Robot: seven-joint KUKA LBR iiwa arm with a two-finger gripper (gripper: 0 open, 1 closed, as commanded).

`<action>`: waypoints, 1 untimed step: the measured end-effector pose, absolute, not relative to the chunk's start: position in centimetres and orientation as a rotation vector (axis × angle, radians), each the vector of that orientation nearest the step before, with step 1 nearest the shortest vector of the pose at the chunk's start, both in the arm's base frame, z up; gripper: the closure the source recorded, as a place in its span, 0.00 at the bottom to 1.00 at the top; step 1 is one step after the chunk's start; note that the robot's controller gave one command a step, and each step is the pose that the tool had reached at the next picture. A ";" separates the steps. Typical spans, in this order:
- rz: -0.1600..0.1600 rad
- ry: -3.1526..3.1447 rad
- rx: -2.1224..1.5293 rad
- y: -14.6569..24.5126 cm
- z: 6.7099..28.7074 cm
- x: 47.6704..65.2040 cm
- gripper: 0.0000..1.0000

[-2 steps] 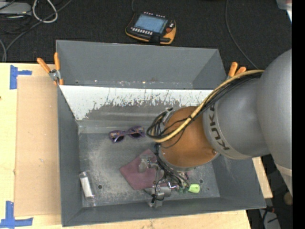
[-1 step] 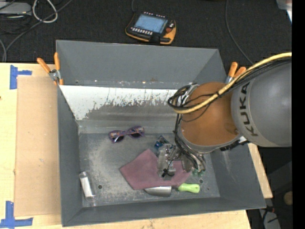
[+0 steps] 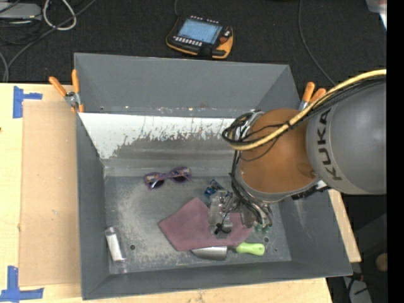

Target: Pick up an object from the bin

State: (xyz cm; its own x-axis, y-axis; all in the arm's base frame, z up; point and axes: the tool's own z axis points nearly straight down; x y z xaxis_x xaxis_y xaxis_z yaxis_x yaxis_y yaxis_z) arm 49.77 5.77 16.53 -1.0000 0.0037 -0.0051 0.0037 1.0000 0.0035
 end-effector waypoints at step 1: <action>0.003 3.143 -0.043 6.0 16.9 50.8 1.00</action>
Offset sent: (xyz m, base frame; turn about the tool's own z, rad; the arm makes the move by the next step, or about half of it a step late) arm 0.0142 -0.0133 -0.0891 -0.1597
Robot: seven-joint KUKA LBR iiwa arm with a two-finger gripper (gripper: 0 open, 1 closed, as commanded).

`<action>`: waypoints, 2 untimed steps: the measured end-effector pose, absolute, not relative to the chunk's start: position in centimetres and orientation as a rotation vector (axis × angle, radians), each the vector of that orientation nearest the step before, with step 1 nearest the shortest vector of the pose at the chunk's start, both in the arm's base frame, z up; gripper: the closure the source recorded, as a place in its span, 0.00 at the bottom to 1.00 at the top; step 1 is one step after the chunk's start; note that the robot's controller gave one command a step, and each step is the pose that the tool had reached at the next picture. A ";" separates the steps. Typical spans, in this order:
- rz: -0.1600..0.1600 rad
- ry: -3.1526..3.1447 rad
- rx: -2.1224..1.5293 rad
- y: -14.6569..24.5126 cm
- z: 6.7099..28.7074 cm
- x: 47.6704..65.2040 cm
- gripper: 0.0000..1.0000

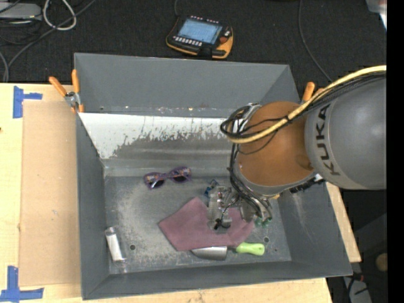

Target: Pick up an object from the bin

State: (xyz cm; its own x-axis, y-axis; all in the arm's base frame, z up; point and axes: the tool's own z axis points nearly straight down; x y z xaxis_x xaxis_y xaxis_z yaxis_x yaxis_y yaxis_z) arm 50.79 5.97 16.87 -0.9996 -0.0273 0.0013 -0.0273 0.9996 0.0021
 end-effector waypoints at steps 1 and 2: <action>-0.007 -3.129 0.243 4.7 7.5 51.2 1.00; -0.007 -3.135 0.208 5.0 10.3 51.0 1.00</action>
Offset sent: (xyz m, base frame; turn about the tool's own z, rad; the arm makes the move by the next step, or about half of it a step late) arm 0.0046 -0.0029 -0.0067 -0.0700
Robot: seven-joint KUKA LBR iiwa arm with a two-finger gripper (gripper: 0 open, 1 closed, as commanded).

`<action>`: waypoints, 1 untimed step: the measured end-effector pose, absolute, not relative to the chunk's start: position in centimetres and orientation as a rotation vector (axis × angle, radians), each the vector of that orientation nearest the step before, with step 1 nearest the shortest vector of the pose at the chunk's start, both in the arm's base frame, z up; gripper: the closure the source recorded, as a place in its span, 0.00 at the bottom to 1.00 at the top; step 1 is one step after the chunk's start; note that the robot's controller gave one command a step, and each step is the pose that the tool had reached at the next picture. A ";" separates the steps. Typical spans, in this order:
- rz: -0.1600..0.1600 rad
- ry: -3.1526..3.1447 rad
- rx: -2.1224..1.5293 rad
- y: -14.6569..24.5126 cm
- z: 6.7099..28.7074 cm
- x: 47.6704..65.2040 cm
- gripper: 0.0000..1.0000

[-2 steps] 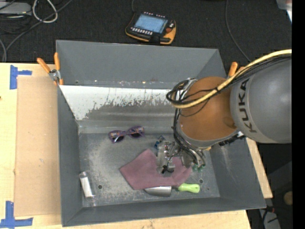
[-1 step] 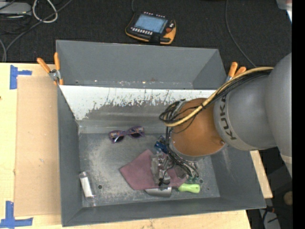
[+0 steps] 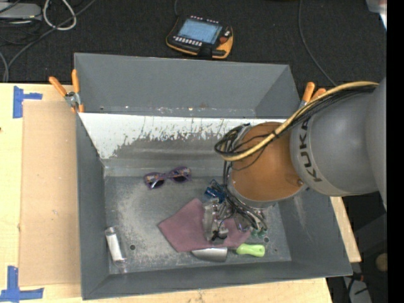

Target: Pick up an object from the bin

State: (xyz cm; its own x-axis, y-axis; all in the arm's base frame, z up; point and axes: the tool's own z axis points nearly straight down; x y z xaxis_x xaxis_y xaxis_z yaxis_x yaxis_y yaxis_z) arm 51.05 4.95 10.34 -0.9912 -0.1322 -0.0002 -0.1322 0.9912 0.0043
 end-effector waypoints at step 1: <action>-0.008 -3.118 0.371 5.9 10.5 53.1 1.00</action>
Offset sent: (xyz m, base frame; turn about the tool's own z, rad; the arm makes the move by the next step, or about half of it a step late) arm 0.0000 0.0000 0.0000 0.0000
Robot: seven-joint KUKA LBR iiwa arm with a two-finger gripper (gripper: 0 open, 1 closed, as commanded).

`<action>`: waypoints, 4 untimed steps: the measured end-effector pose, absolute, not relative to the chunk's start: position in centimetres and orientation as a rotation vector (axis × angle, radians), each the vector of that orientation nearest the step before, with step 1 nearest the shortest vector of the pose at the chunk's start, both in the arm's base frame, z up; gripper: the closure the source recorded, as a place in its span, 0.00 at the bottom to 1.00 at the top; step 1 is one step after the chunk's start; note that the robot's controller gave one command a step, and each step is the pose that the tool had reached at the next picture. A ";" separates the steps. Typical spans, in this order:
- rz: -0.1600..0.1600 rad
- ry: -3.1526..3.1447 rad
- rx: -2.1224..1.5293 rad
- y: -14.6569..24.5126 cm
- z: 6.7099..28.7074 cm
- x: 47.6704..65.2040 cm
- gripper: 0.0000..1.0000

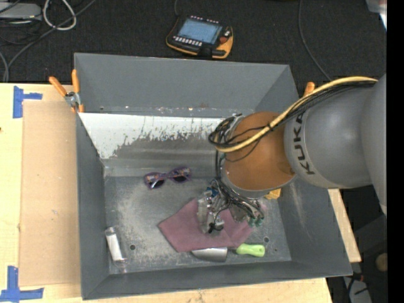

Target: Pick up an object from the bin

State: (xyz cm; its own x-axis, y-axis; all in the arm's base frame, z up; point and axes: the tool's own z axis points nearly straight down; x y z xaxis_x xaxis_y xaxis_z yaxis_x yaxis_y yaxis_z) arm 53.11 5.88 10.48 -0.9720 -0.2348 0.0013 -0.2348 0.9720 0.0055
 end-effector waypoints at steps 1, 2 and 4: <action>-0.009 -3.118 0.369 5.9 10.5 53.1 1.00; -0.009 -3.136 0.214 -1.7 7.6 52.0 0.00; -0.010 -3.130 0.208 -1.8 7.6 51.8 1.00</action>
Offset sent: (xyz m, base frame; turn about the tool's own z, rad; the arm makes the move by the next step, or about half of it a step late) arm -0.0125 -0.0760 -0.0288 0.0965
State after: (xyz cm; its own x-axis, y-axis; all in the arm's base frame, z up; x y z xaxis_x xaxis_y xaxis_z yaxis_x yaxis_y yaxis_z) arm 51.83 -1.77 7.56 -0.9912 -0.1323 0.0038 -0.1323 0.9912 0.0065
